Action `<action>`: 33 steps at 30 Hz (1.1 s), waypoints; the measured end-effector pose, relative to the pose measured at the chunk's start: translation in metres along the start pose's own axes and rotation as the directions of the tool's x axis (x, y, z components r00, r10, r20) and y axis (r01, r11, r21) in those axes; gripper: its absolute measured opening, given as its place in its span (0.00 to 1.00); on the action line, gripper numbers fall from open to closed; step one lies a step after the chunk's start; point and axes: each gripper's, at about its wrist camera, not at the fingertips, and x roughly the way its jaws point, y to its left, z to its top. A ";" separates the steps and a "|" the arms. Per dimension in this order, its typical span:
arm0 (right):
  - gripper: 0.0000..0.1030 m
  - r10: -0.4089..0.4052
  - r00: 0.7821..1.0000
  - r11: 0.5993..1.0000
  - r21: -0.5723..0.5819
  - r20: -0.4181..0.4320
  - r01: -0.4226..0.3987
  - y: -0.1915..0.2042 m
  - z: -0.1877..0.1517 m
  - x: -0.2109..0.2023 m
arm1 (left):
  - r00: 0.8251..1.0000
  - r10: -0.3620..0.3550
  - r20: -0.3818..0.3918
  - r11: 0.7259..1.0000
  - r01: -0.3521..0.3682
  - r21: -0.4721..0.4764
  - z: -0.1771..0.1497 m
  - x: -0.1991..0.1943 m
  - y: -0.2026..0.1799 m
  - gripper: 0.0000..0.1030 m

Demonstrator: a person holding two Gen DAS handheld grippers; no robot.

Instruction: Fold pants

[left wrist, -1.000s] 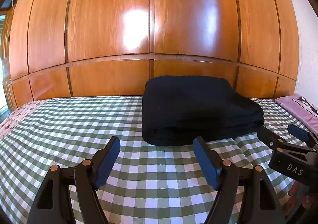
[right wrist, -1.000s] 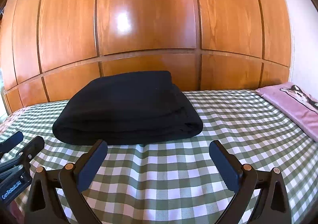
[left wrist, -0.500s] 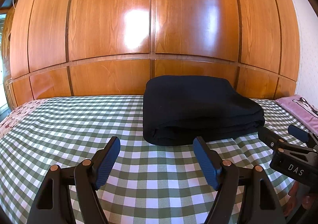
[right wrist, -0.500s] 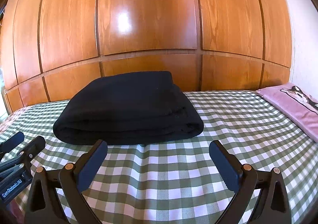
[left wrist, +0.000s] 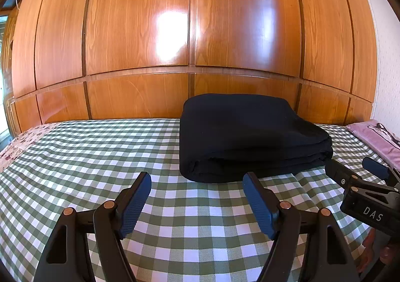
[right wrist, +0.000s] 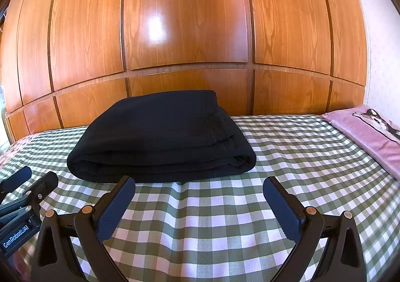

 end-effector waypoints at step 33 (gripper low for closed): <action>0.99 0.000 1.000 1.000 0.000 -0.002 0.000 0.000 0.000 0.000 | 1.000 0.005 -0.008 1.000 -0.005 -0.002 -0.001 0.002 0.001 0.74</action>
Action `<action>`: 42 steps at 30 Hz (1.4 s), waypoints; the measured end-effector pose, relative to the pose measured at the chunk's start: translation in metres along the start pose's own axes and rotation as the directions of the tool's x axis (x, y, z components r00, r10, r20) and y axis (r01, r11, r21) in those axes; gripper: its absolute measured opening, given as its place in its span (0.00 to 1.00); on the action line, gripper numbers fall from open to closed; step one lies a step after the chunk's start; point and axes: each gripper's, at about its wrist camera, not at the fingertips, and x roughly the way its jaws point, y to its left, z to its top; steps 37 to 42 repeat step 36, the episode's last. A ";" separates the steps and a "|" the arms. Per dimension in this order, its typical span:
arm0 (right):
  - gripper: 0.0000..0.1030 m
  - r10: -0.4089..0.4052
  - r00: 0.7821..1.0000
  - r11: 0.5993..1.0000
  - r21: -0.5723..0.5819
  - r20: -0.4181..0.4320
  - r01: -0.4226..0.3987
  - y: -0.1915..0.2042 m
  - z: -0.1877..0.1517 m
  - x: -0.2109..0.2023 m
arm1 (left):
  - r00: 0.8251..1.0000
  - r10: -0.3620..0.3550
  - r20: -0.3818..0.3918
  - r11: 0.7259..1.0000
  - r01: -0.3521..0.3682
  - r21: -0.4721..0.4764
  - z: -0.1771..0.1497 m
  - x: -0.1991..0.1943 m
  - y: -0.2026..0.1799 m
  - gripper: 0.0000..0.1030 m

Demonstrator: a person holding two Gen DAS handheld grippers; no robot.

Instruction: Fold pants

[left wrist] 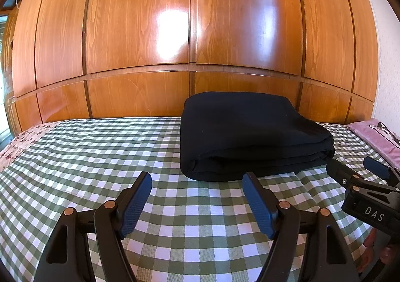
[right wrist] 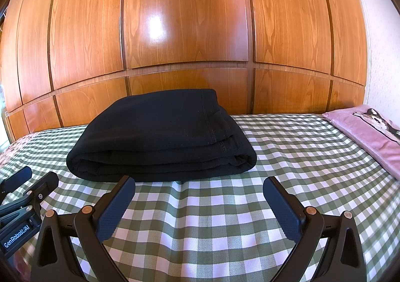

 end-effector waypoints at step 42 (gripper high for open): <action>1.00 0.000 1.000 1.000 0.001 -0.016 0.000 -0.001 -0.003 0.003 | 0.999 -0.009 -0.034 1.000 0.009 -0.005 0.000 0.009 0.002 0.71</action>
